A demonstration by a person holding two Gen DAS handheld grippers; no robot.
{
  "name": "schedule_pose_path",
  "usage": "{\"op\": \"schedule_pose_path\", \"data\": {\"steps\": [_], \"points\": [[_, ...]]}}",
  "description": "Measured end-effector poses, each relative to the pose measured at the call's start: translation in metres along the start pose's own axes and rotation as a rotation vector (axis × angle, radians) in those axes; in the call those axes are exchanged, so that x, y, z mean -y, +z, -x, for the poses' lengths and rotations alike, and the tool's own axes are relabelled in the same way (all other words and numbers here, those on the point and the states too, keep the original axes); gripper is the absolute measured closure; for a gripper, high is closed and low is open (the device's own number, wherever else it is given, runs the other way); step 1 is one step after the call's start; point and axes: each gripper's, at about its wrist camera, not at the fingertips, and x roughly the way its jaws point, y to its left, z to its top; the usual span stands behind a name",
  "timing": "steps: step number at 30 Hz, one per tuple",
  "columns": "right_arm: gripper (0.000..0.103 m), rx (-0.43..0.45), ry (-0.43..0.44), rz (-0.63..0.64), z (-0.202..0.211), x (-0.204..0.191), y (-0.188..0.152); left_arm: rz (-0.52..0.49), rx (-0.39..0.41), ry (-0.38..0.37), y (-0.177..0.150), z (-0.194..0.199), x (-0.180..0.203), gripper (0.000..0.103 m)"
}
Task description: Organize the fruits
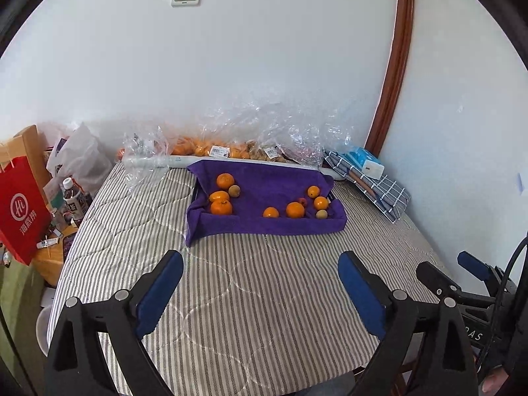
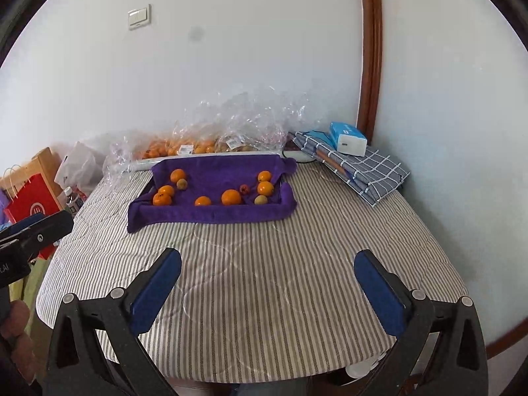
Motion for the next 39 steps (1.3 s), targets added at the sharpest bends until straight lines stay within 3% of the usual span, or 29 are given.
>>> {"op": "schedule_pose_path", "data": {"steps": [39], "points": [[0.000,0.015,-0.001,-0.045,0.017,0.018,-0.007,-0.002,0.012,0.007,-0.004,0.009,0.002,0.008]]}}
